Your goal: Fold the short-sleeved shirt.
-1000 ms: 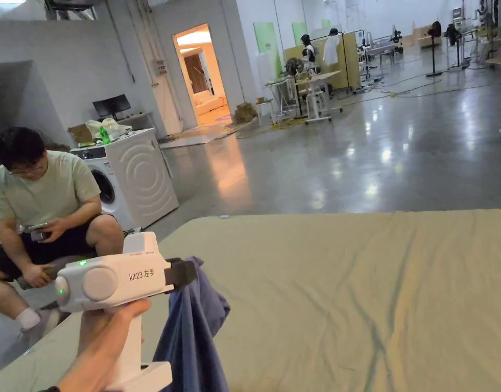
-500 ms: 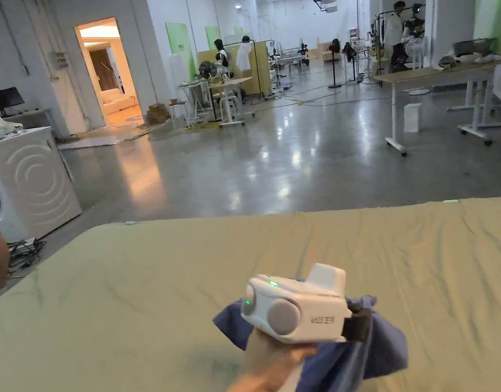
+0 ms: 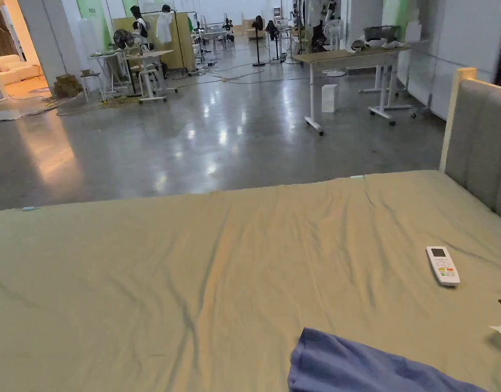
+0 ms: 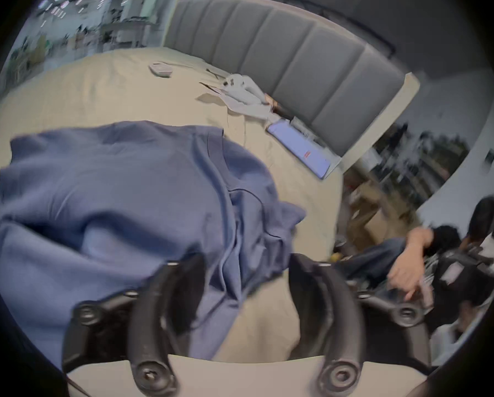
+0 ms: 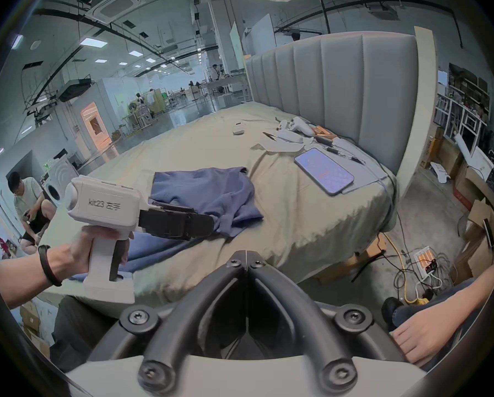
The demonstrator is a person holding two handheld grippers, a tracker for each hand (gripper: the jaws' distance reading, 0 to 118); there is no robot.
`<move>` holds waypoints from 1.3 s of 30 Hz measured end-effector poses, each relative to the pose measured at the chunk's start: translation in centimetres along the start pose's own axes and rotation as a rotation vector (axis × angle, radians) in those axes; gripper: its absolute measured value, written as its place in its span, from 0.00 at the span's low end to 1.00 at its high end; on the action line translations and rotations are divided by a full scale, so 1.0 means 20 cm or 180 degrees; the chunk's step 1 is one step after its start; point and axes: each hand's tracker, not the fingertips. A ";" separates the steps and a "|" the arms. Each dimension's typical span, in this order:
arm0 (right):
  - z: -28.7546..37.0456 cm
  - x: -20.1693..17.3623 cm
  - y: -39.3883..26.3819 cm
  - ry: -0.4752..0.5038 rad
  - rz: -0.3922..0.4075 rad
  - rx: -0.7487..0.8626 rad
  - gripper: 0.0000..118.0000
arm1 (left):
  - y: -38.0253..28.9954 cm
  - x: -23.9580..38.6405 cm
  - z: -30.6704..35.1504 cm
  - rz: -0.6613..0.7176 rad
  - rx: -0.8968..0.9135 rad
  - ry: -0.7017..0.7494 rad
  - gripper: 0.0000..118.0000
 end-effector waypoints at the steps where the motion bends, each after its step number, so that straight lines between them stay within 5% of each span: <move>1: -0.01 -0.03 0.01 0.0062 0.0045 0.0053 0.00 | 0.01 -0.01 0.10 0.0165 0.0068 -0.0076 0.63; 10: -0.11 -0.38 0.31 0.0836 0.0520 0.0659 0.01 | -0.08 0.11 1.52 -0.0252 0.1650 0.1636 0.73; 16: -0.05 -0.56 0.46 0.1088 0.0788 0.1044 0.00 | -0.38 0.45 1.87 -0.0426 0.2501 0.3039 0.69; 17: -0.04 -0.56 0.47 0.1100 0.0797 0.1072 0.00 | -0.43 0.48 1.90 -0.0413 0.2575 0.3103 0.64; 21: 0.01 -0.58 0.48 0.1152 0.0772 0.1212 0.01 | -0.59 0.58 1.96 -0.0210 0.2676 0.3289 0.06; 29: 0.11 -0.58 0.46 0.1028 0.0955 0.1322 0.01 | -0.72 0.62 1.98 -0.0142 0.2539 0.3420 0.01; 39: 0.13 -0.56 0.45 0.1000 0.0839 0.1272 0.00 | -0.72 0.59 1.96 -0.0149 0.2413 0.3360 0.01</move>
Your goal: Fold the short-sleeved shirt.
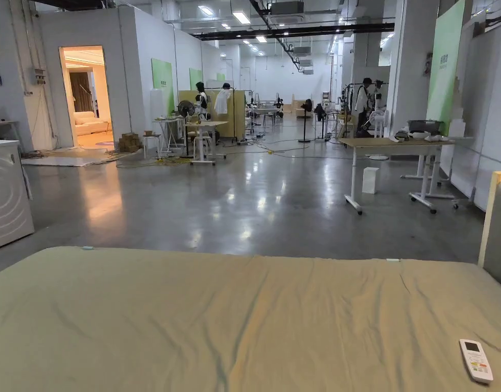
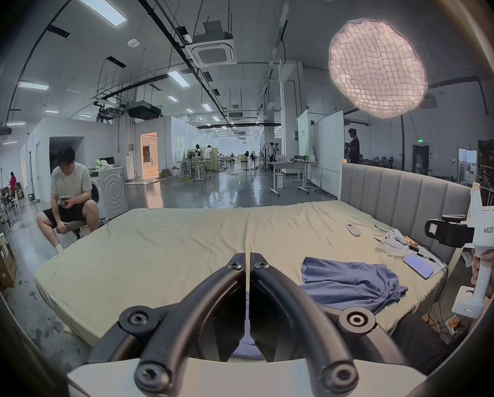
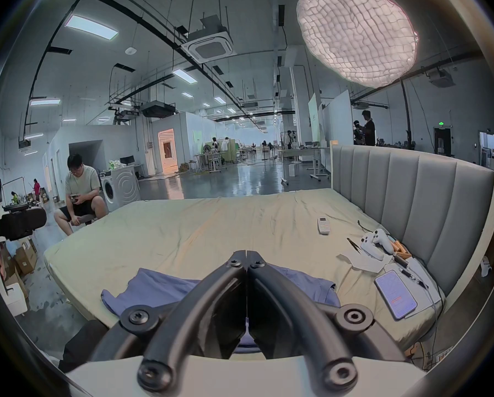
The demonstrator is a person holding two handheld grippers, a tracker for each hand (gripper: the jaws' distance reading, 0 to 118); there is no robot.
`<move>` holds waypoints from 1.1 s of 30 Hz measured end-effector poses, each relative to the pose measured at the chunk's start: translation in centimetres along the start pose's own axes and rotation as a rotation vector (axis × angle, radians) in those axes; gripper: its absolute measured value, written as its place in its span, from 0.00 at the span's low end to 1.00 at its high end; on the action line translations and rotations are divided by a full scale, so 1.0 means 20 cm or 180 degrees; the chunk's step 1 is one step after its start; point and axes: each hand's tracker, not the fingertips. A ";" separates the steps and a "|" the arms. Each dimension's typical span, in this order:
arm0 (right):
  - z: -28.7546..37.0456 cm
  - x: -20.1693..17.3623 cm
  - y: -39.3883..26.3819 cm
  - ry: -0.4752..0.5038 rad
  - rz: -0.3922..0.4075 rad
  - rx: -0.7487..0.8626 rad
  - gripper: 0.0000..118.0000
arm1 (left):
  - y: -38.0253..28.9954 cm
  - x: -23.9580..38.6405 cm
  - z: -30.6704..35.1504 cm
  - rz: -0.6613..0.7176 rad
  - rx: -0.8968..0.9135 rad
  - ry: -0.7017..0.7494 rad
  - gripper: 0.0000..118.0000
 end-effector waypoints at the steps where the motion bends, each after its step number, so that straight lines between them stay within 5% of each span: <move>1: 0.00 0.00 0.00 0.0008 -0.0006 -0.0003 0.01 | 0.01 -0.01 -0.01 0.0008 -0.0020 -0.0020 0.02; 16: -0.09 0.06 -0.14 0.0002 -0.0027 -0.0376 0.01 | 0.02 -0.20 -0.66 0.0149 -0.0684 -0.0227 0.02; 22: -0.13 0.15 -0.24 -0.0128 -0.0181 -0.0581 0.01 | -0.08 -0.28 -1.12 0.0344 -0.1542 -0.0441 0.03; 23: -0.13 0.17 -0.25 -0.0135 -0.0201 -0.0609 0.01 | -0.11 -0.29 -1.20 0.0423 -0.1637 -0.0460 0.10; 27: -0.14 0.20 -0.29 -0.0197 -0.0221 -0.0702 0.01 | -0.27 -0.33 -1.56 0.0371 -0.2306 -0.0386 0.77; 33: -0.15 0.24 -0.37 -0.0311 -0.0320 -0.0863 0.00 | -0.47 -0.33 -1.93 0.0402 -0.3072 -0.0251 0.73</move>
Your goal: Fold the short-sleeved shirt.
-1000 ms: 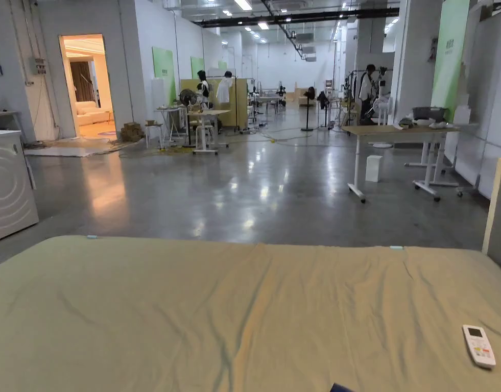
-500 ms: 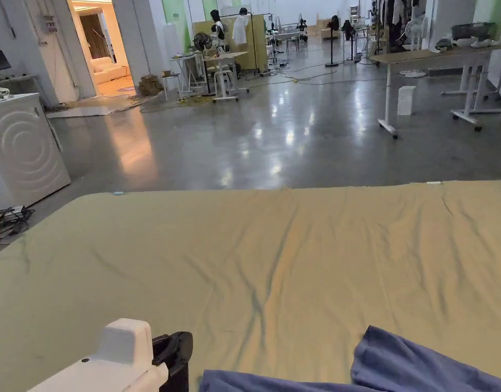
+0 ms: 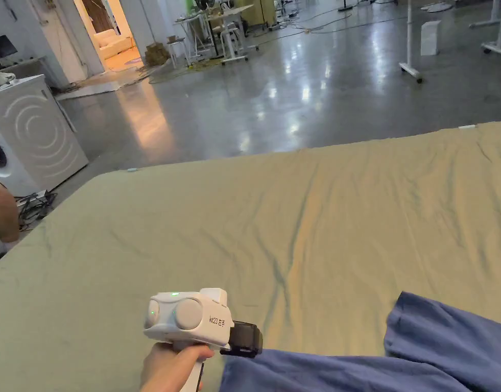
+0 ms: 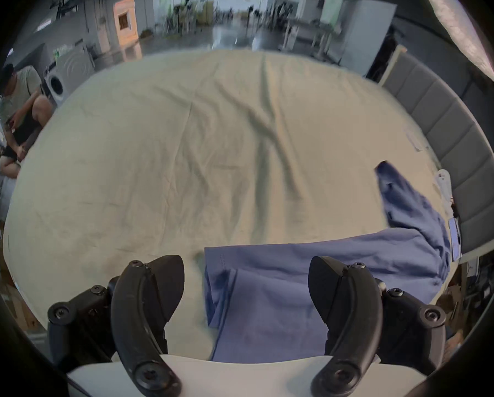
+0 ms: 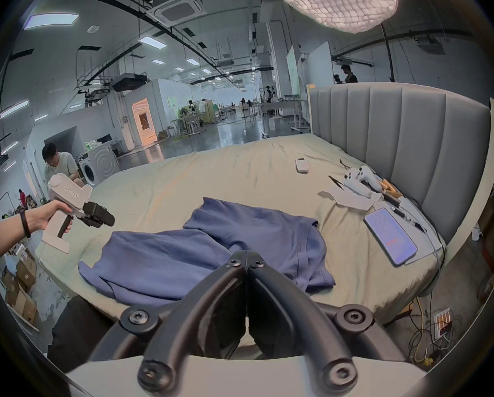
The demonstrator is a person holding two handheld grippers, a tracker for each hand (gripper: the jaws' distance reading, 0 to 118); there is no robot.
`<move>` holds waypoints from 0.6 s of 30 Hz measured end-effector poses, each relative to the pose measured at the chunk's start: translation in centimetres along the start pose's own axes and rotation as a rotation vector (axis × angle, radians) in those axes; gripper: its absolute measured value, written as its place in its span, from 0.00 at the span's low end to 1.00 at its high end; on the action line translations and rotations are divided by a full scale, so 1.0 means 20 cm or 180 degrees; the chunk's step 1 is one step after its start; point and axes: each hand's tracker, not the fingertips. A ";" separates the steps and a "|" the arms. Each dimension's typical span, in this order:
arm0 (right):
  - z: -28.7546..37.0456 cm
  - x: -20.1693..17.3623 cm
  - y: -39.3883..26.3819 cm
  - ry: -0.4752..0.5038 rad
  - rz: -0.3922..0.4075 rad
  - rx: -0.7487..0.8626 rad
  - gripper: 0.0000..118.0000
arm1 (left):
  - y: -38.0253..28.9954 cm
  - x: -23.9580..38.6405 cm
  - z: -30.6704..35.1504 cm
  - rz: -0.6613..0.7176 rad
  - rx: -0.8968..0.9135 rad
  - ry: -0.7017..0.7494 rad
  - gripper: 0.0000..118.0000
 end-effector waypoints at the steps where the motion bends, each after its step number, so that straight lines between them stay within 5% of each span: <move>1: 0.00 0.00 0.00 -0.0022 -0.0002 -0.0023 0.01 | 0.01 -0.01 -0.03 0.0077 -0.0028 -0.0016 0.71; 6: 0.00 0.02 -0.04 -0.0121 -0.0067 -0.0128 0.00 | 0.08 -0.06 -0.22 0.0167 -0.0150 -0.0069 0.67; 9: 0.00 0.02 -0.04 -0.0137 -0.0077 -0.0167 0.01 | 0.02 0.00 -0.24 0.0157 -0.0368 0.0035 0.49; 13: 0.00 0.03 -0.04 -0.0149 -0.0030 -0.0180 0.00 | -0.01 0.03 -0.25 -0.0023 -0.0303 0.0116 0.40; 18: -0.02 0.03 -0.04 -0.0135 -0.0041 -0.0202 0.01 | 0.00 0.09 -0.25 -0.0079 -0.0373 0.0061 0.11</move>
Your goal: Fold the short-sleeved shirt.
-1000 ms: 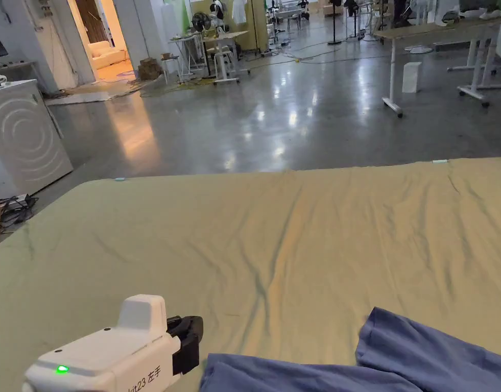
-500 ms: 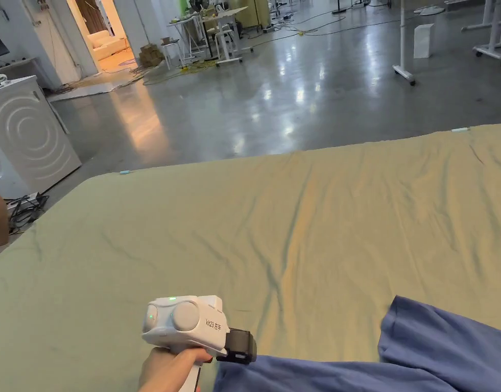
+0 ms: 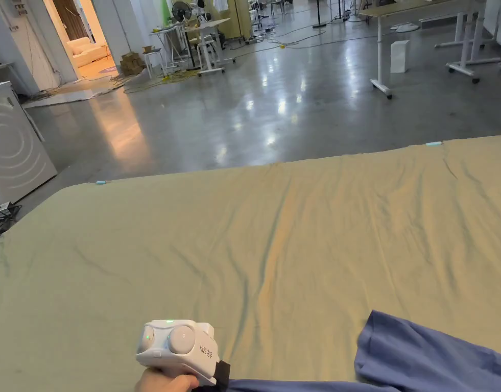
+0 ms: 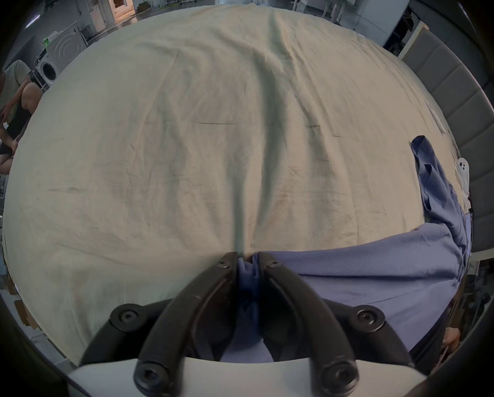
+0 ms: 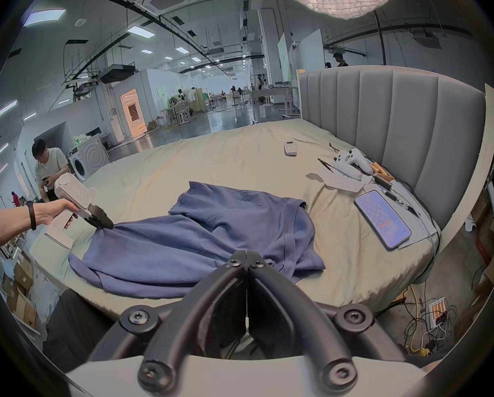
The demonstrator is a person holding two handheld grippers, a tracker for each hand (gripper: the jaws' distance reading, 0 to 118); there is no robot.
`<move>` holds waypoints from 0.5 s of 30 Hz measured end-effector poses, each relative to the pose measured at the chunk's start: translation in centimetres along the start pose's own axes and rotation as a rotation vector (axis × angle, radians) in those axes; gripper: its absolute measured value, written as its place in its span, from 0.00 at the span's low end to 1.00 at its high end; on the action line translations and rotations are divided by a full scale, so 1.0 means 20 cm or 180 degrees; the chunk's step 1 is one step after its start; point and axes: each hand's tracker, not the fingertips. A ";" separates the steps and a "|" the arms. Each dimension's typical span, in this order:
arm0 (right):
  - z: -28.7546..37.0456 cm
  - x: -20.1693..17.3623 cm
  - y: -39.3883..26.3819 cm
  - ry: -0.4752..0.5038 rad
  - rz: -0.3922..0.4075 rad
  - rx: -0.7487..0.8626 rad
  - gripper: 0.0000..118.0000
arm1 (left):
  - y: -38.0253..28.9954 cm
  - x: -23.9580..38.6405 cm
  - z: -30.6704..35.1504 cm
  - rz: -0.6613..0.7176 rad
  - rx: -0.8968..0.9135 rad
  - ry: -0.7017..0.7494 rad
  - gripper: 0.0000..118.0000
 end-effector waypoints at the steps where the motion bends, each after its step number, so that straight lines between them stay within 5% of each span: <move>1: 0.00 0.00 0.00 0.0009 -0.0008 0.0014 0.01 | 0.00 0.01 -0.01 -0.0050 -0.0022 0.0022 0.11; 7: -0.13 0.06 0.15 0.0095 0.0070 0.0030 0.03 | 0.04 -0.02 -0.04 0.0099 -0.0041 0.0004 0.10; 11: -0.43 0.12 0.44 0.0092 0.0417 -0.0376 0.56 | 0.06 -0.01 -0.08 -0.0048 -0.0072 0.0085 0.10; 12: -0.54 0.14 0.51 -0.0069 0.0411 -0.0458 0.60 | 0.07 -0.01 -0.08 -0.0043 -0.0081 0.0095 0.10; 15: -0.92 0.29 0.63 0.0122 0.0328 -0.0814 0.60 | 0.08 -0.02 -0.08 -0.0066 -0.0104 0.0090 0.10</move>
